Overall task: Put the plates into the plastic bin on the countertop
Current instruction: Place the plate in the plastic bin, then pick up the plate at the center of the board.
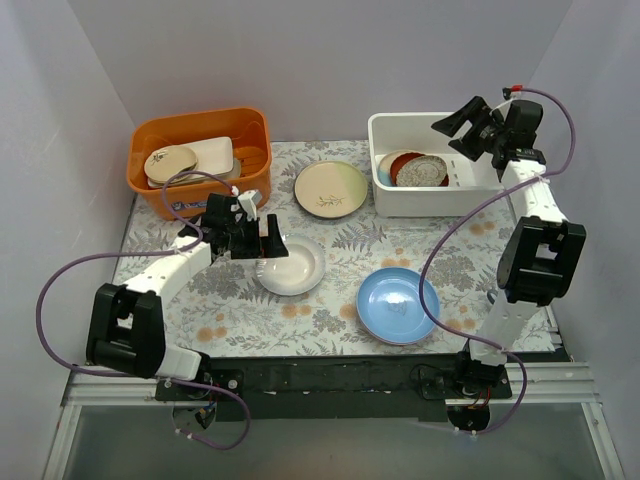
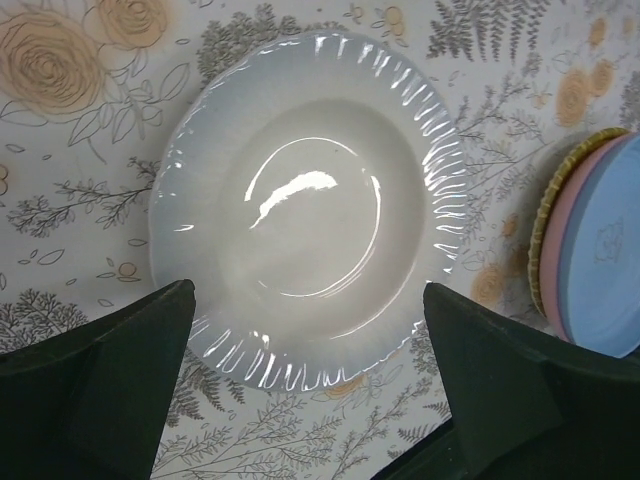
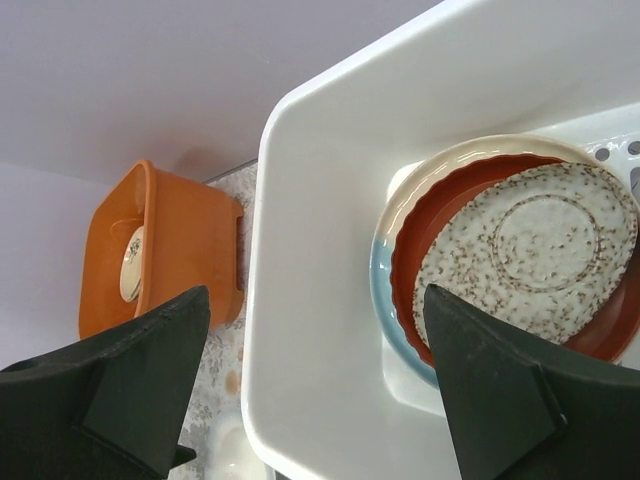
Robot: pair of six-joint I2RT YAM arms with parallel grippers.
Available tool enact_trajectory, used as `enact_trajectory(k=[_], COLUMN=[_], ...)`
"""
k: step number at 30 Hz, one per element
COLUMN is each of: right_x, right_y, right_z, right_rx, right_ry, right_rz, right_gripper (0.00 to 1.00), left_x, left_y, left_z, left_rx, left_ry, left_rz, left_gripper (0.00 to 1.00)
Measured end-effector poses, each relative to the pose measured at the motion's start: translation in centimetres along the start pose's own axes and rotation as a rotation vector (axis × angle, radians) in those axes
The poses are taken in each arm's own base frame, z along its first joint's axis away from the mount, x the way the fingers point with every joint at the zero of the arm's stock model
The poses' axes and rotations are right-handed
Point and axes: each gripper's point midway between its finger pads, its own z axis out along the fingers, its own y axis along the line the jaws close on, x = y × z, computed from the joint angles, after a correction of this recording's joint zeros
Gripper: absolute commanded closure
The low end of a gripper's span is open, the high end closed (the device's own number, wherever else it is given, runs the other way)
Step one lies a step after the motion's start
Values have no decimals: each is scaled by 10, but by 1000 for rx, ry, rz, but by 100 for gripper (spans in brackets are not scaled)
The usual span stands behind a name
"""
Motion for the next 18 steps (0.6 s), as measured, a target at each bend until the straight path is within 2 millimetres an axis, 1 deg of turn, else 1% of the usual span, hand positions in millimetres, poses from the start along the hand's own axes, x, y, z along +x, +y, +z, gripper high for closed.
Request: enact_trajectory(k=[2,5,10,13,15,18], right_x=[1,4,9,16,19,31], right_y=[5,18,34,40,43,47], right_z=[-6,-20,-37,-41,-40,-38], right_rx=[-7,-29,-68,-85,-93,-111], right_ry=[-1,-9,-26,-18,-10,14], right_rz=[-2,-14,-38,-42,-44,-46], right_gripper=[5,5,6,6,6,6], left_x=[5,12,14,13,14,18], left_y=[11,23,33,38,41,47], left_z=[5,9,8,8,10,15], left_rx=[-50,-108,-167,-194,-209,-224], left_ry=[27,54,58,56,62,86], left_rz=[-22,-45,-58,-65,-70,-88], left_gripper=[2,2,2,2,2,2])
